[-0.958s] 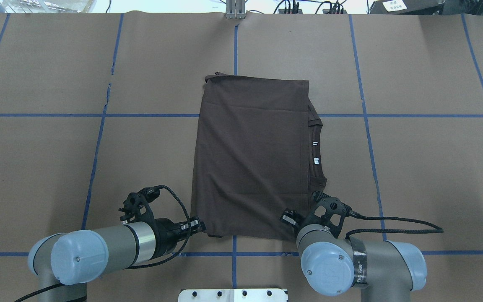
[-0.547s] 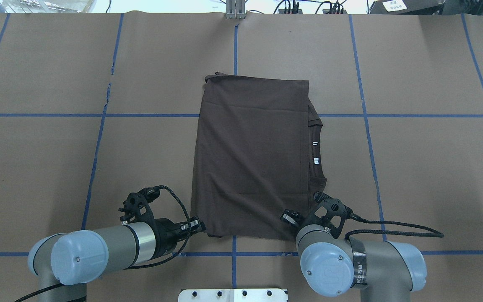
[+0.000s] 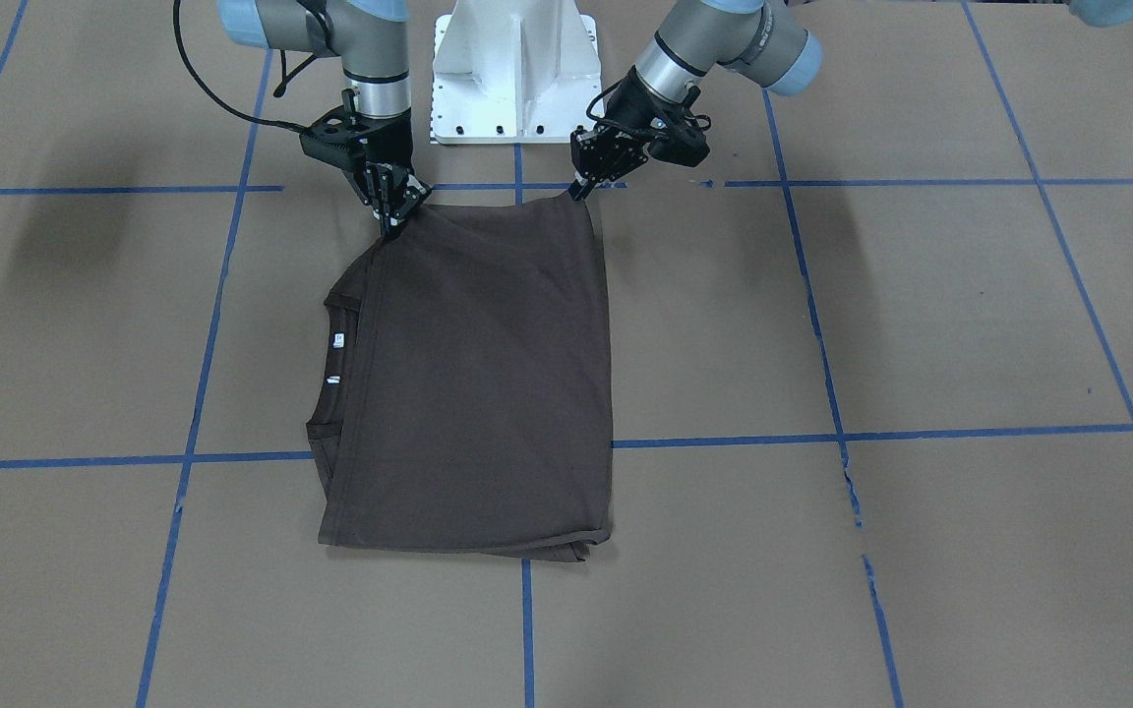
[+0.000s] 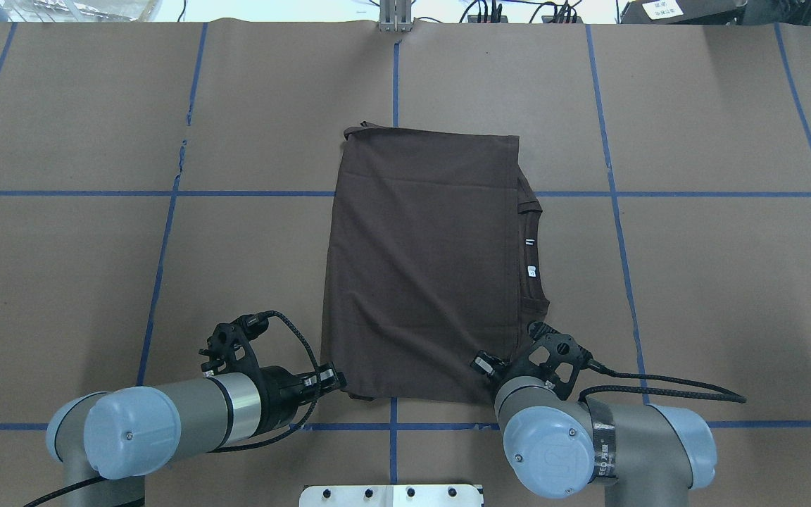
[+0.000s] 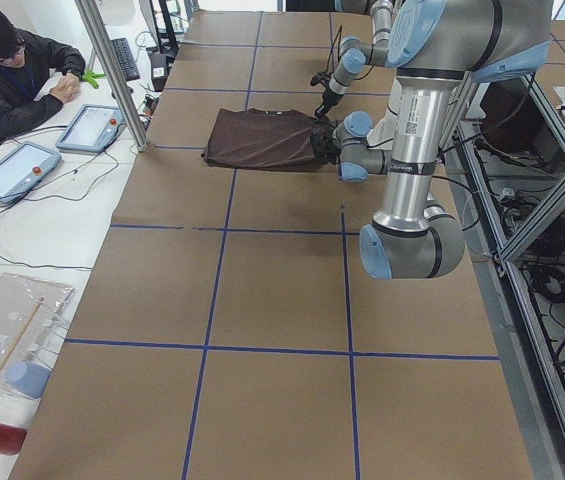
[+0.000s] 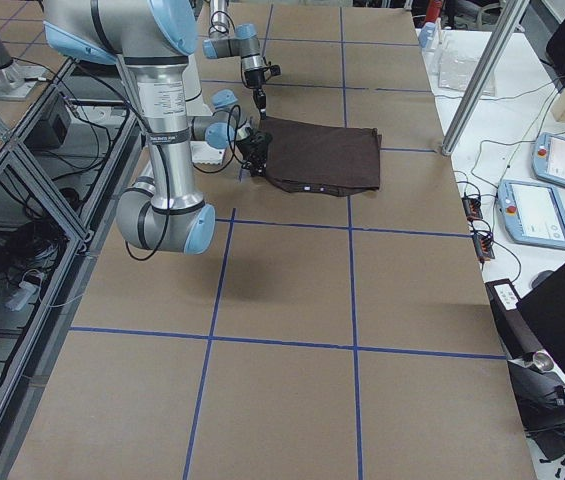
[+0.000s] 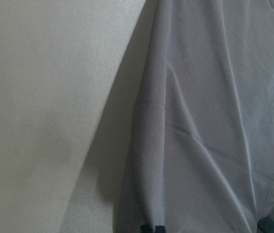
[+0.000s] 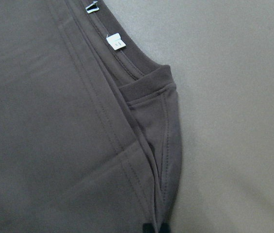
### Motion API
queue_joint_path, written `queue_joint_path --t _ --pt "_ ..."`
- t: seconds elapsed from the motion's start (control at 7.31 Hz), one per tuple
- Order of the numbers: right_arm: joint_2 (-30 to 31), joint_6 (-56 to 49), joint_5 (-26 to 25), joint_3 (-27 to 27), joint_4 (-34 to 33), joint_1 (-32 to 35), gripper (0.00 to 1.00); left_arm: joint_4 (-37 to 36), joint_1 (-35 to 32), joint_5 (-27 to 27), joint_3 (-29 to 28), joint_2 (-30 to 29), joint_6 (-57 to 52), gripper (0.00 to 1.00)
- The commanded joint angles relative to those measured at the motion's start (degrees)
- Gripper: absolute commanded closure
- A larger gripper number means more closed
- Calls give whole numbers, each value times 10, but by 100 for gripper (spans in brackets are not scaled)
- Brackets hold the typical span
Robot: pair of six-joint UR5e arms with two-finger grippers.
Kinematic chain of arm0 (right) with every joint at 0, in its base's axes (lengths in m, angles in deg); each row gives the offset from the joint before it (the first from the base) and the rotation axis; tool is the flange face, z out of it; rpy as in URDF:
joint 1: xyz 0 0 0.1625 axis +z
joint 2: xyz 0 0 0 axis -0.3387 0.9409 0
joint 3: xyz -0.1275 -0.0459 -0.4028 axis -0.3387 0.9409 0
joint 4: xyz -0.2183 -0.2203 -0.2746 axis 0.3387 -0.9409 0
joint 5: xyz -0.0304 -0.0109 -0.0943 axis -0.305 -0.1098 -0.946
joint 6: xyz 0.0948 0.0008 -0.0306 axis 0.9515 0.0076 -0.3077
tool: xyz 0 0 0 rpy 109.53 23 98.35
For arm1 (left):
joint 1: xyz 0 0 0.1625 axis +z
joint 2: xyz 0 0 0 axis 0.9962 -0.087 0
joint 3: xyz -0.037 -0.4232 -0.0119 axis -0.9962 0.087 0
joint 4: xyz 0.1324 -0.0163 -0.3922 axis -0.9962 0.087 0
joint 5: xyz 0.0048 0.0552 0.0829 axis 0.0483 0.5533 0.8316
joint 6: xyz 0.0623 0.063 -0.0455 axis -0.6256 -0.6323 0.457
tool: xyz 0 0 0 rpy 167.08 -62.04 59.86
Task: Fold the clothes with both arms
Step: 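Lift the near edge with both grippers and fold it away from the robot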
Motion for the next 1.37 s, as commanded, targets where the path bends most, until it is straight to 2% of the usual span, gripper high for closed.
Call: queue_joint_path --t 0.0,0.27,0.68,0.82,0.96,1.09,1.23 --pt "1 1 0 -28 0 2 100 -18 -2 -4 34 2 -2 100" --pt "5 -1 5 -89 -4 4 100 -104 -1 -6 112 3 -2 100" --pt "-1 15 20 -266 -191 -53 100 -303 0 -38 292 5 22 100" --pt "-5 21 20 -278 -209 -58 100 -357 4 -58 334 1 27 100" --pt "-5 20 21 -270 -210 -58 100 -367 6 -60 326 -5 24 100" --pt "-5 13 20 -249 -207 -52 100 -367 7 -59 293 -21 18 100" --pt "-21 10 23 -207 -200 -18 100 -367 0 -58 257 -44 -6 100"
